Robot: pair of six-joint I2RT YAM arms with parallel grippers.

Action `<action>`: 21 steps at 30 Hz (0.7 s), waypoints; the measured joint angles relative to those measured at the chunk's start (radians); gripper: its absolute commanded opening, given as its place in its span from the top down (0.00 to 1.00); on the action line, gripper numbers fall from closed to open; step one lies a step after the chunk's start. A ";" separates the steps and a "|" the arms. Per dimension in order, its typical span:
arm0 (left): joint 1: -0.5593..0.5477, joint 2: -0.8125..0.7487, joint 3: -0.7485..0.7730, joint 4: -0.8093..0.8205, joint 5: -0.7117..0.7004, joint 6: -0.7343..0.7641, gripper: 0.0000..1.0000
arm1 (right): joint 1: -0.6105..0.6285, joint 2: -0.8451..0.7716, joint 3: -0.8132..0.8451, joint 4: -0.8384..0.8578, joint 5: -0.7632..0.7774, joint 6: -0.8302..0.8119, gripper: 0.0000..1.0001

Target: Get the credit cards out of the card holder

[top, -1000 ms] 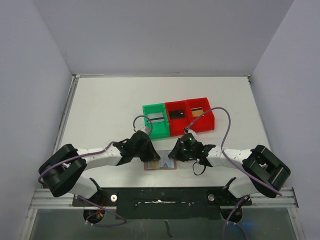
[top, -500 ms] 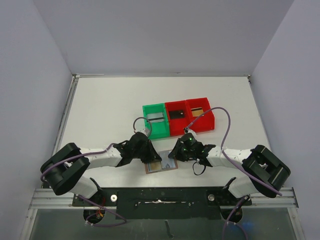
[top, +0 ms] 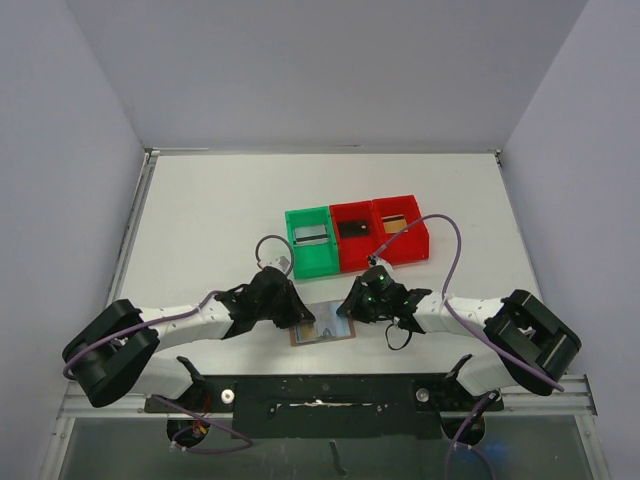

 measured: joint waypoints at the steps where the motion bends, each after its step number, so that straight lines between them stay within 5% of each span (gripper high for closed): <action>1: 0.000 0.000 -0.001 0.000 -0.002 0.000 1.00 | 0.000 0.000 0.000 0.000 0.000 -0.001 0.85; 11: 0.000 0.000 -0.001 0.000 -0.002 0.000 1.00 | 0.000 -0.065 0.045 -0.088 -0.007 -0.104 0.72; 21: 0.000 -0.001 -0.001 0.001 -0.001 0.001 0.99 | 0.033 0.058 0.113 -0.042 -0.065 -0.120 0.73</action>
